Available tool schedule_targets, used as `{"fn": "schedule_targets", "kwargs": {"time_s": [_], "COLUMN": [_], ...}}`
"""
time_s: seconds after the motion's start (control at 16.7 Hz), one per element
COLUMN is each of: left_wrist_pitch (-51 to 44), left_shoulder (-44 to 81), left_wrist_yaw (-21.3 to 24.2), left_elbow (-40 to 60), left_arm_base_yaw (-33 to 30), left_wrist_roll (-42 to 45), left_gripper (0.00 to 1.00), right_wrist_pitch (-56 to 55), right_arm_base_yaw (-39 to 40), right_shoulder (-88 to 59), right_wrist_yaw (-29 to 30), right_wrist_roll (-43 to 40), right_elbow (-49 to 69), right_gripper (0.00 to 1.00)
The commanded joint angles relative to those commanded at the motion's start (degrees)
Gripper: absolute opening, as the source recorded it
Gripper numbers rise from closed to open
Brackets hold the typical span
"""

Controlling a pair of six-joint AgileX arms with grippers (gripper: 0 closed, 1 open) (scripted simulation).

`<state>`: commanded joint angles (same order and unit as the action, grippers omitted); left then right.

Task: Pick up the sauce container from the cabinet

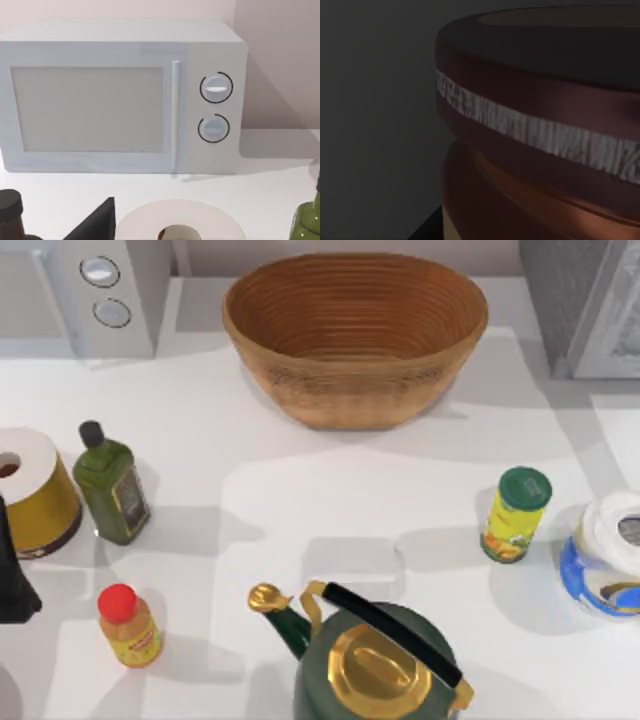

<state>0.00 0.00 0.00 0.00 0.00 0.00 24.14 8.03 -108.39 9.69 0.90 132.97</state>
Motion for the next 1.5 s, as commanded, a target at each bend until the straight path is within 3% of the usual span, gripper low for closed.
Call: {"fn": "schedule_targets", "kwargs": {"time_s": [0.78,1.2,1.5], "left_wrist_pitch": [0.0,0.0,0.0], "left_shoulder": [0.0,0.0,0.0], "left_wrist_yaw": [0.0,0.0,0.0], "left_elbow": [0.0,0.0,0.0], "left_arm_base_yaw": [0.0,0.0,0.0], "left_wrist_roll": [0.0,0.0,0.0], "left_gripper": [1.0,1.0,1.0], "right_wrist_pitch": [16.2,14.8,6.8], "right_arm_base_yaw": [7.9,7.3,5.3], "right_shoulder": [26.9,28.7,42.9], "right_wrist_yaw": [7.5,6.9,3.4], "right_wrist_roll": [0.0,-0.2,-1.8], "right_elbow": [-10.8,-12.3,-27.3], "right_gripper": [0.0,0.0,0.0]}}
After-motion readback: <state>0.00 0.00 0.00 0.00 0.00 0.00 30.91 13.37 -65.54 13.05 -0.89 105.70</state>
